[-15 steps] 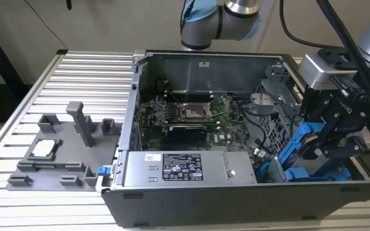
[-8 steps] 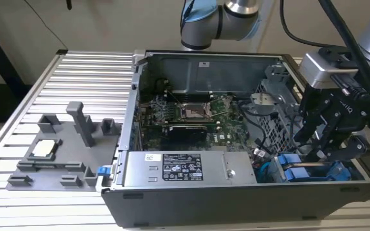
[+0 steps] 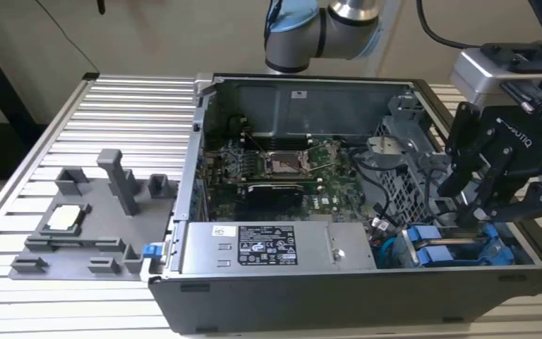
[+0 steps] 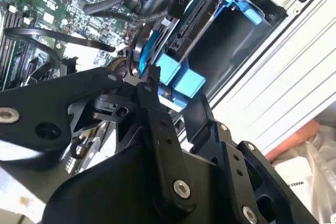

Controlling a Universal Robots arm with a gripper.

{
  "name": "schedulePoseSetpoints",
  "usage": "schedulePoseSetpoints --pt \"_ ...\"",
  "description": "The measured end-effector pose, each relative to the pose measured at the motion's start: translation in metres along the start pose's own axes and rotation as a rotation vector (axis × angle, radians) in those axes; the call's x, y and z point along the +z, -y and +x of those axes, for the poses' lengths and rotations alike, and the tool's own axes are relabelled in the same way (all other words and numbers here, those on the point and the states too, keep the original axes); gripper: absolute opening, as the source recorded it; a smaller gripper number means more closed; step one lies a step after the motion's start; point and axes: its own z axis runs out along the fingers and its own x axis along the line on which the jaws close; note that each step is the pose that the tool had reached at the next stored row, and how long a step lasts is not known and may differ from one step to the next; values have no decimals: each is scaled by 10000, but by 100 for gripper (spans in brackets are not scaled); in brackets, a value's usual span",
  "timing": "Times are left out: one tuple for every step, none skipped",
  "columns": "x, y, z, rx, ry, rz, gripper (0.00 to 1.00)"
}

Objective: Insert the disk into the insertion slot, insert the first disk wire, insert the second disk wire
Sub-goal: 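Insert the disk into the insertion slot, then insert the first disk wire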

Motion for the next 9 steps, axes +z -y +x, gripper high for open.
schedulePoseSetpoints --pt "-1 1 0 -7 95 85 47" --pt "-2 1 0 -16 221 181 47" --pt "-2 0 0 -26 349 282 47" --pt "-1 0 0 -36 460 376 47" --pt "-2 0 0 -50 586 489 47" --pt "-2 0 0 -61 703 600 47" --pt "-2 0 0 -75 808 728 47" --pt "-2 0 0 -90 891 863 47" --pt "-1 0 0 -104 972 993 47"
